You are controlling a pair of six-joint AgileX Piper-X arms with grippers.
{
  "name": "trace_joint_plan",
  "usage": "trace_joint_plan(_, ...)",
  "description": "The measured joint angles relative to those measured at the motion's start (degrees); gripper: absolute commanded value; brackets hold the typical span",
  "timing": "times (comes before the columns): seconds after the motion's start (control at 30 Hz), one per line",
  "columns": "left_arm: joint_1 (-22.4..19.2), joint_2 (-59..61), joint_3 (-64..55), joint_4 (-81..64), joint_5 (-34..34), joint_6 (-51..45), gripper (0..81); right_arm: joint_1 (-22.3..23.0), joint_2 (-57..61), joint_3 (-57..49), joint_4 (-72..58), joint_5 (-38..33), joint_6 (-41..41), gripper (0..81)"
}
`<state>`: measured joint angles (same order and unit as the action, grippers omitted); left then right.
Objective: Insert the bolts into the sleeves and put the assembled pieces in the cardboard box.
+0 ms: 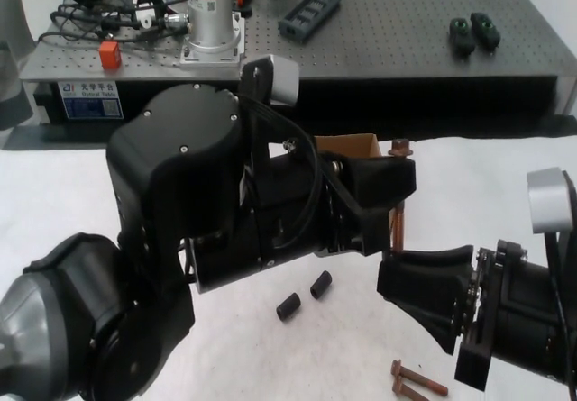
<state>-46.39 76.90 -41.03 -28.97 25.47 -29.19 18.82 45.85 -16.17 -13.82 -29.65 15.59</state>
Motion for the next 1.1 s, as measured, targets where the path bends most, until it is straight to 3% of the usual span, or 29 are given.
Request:
trace_joint_plan(0.2, 0.00, 0.00, 0.15, 0.98, -2.43, 0.00, 0.7, 0.00, 0.00, 0.00, 0.03, 0.73, 0.00, 2.5)
trace_joint_plan(0.53, 0.00, 0.00, 0.14, 1.28, -0.76, 0.11, 1.1, 0.00, 0.00, 0.00, -3.53, 2.13, 0.00, 2.5)
trace_joint_plan(0.63, 0.00, 0.00, 0.14, 1.43, 0.93, 0.34, 18.0, 0.00, 0.00, 0.00, -4.46, 2.35, 0.00, 2.5)
trace_joint_plan(0.73, 0.00, 0.00, 0.14, 3.18, 1.64, 1.31, 49.8, 0.00, 0.00, 0.00, -5.38, 3.82, 0.07, 2.5)
trace_joint_plan(0.77, 0.00, 0.00, 0.14, 5.31, -0.36, 1.43, 54.4, 0.00, 0.00, 0.00, -5.66, 5.02, 0.07, 2.5)
trace_joint_plan(0.93, 0.23, 0.00, 0.14, 10.96, -4.57, 3.16, 44.1, -0.95, 0.67, -0.34, -6.07, 13.22, -2.31, 2.5)
trace_joint_plan(1.03, 0.27, 0.00, 0.14, 16.50, -7.47, 4.32, 44.3, -3.16, 4.58, -3.04, -4.61, 17.18, -4.99, 2.5)
trace_joint_plan(1.1, 0.27, 0.00, 0.14, 20.16, -9.90, 5.15, 44.4, -5.95, 13.44, -9.05, -0.62, 18.98, -7.06, 2.5)
